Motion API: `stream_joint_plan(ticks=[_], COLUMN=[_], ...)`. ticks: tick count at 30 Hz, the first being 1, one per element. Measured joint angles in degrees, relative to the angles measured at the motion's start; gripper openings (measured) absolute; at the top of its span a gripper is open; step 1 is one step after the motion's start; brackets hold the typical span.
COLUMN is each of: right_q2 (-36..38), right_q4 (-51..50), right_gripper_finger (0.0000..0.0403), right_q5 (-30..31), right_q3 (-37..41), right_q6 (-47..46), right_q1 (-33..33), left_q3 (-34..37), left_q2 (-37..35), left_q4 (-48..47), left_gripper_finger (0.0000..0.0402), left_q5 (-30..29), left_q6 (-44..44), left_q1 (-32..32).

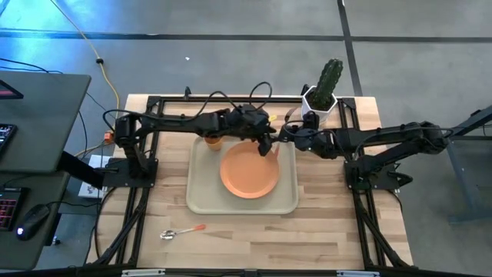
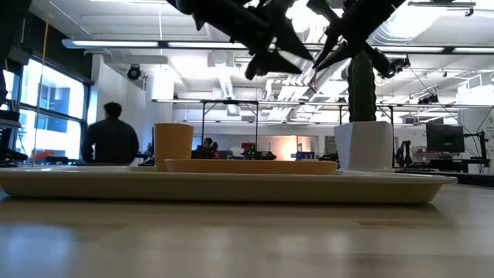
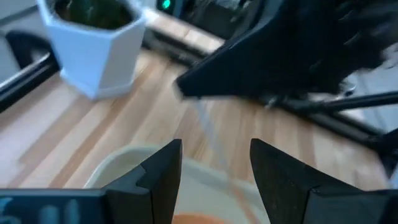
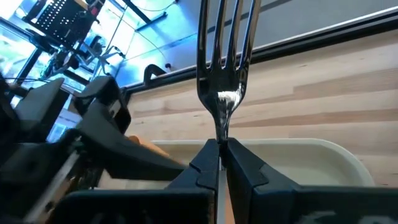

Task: Pick and place plate/cup/fork/spoon on tray
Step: Put the orange fork on the serving tray to the left of the orange plate

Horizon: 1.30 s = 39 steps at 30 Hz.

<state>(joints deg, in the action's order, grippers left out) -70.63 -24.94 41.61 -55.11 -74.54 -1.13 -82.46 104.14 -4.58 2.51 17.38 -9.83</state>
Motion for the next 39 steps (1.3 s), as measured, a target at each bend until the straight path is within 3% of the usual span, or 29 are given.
stream_joint_plan(ticks=[11, 15, 19, 28, 33, 39], right_q2=[0.00, 0.00, 0.02, 0.02, 0.02, 0.46], right_q4=[0.99, 2.37, 3.47, 4.78, 5.28, 3.51], right_gripper_finger=[0.0003, 0.0003, 0.0003, 0.0003, 0.0003, 0.0028], right_q5=[-0.87, -1.62, -1.34, -1.76, -2.84, -2.91], right_q3=[0.00, 0.00, 0.00, 0.00, 0.11, 0.08], right_q6=[2.13, 3.02, 2.96, 2.67, 2.68, 3.93], right_q1=[0.00, -0.16, -0.52, -0.52, -0.52, -0.39], left_q3=[-0.01, -0.04, -0.07, -0.07, -0.07, -0.11], left_q2=[2.31, 2.44, 2.33, 2.36, 2.31, 1.41], left_q4=[2.64, 3.98, 6.28, 5.49, 4.27, 1.16], left_gripper_finger=[0.0143, 0.0113, 0.0075, 0.0007, 0.0003, 0.0002], left_q5=[1.07, -1.66, 2.45, 4.90, 5.19, 6.02], left_q6=[2.15, 2.02, 2.32, 2.08, 2.45, 10.19], left_q1=[-0.71, -0.94, -1.60, -2.30, -2.29, -3.00])
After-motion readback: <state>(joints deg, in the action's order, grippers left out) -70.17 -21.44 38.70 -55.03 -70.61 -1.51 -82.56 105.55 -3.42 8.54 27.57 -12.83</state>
